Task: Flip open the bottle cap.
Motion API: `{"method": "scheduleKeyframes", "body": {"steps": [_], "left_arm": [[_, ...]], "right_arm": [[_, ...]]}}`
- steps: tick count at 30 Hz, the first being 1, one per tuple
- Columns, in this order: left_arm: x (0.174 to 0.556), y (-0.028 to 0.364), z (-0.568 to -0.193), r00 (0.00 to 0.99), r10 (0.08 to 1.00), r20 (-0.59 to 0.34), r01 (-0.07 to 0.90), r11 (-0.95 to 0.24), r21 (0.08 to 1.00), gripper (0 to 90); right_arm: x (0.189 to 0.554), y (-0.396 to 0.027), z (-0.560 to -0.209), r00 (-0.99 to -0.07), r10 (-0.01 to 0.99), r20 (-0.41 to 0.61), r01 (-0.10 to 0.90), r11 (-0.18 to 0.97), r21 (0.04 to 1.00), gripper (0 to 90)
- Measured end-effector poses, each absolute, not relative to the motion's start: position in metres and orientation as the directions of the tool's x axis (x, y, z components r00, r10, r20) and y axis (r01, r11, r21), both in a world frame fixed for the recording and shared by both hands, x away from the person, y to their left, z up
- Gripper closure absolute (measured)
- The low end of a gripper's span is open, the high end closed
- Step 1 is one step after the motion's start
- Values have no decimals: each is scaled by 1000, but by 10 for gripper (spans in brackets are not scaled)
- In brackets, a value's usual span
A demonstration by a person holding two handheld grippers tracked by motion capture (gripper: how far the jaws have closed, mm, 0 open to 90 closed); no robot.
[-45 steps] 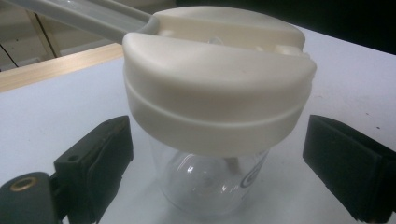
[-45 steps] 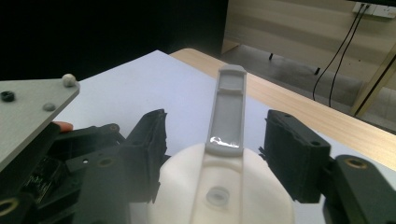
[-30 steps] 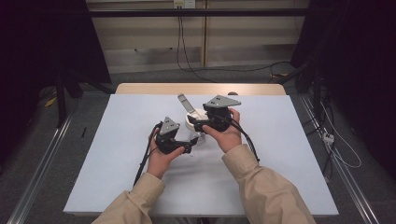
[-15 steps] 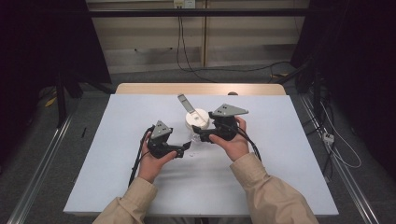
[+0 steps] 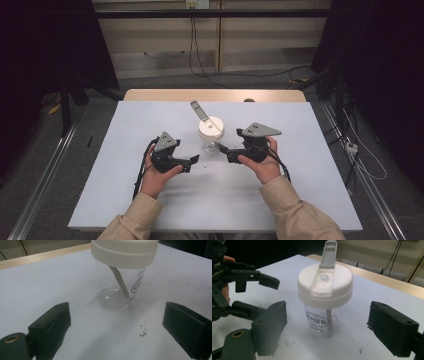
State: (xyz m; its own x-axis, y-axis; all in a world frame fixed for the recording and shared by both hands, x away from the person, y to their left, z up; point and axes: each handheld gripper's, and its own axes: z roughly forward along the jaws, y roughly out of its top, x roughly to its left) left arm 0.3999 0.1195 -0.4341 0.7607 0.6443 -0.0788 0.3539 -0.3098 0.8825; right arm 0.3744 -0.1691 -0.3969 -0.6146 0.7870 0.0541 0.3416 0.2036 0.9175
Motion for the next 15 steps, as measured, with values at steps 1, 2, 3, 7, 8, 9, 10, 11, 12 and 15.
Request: {"method": "scheduleKeyframes", "body": {"steps": [1,2,3,7,8,9,10,11,12,15], "left_arm": [[399,121,-434,762,643,-76,355,-316,880,75],[399,122,-434,762,643,-74,355,-320,879,74],[398,124,-433,763,643,-65,348,-324,880,74],[395,132,-435,763,642,-80,356,-314,880,74],[394,135,-435,763,642,-74,354,-319,879,74],[394,137,-436,761,644,-78,359,-318,878,74],[393,139,-437,758,647,-84,364,-312,878,74],[393,141,-438,758,648,-81,362,-314,878,74],[392,144,-438,756,649,-85,367,-313,876,74],[390,150,-439,754,652,-80,369,-320,873,73]], "right_arm": [[373,-171,-398,-613,788,55,342,202,917,154],[371,-173,-400,-614,787,56,345,203,916,151],[370,-174,-401,-616,786,56,346,207,915,149],[363,-180,-407,-616,786,49,343,212,915,149],[361,-182,-408,-613,788,51,349,213,913,149],[360,-183,-410,-612,789,47,347,215,913,149],[358,-185,-413,-611,790,45,349,218,911,148],[357,-187,-415,-608,793,45,353,219,910,146],[356,-189,-417,-605,794,52,361,215,907,143],[353,-194,-421,-598,799,55,369,215,904,138]]}}
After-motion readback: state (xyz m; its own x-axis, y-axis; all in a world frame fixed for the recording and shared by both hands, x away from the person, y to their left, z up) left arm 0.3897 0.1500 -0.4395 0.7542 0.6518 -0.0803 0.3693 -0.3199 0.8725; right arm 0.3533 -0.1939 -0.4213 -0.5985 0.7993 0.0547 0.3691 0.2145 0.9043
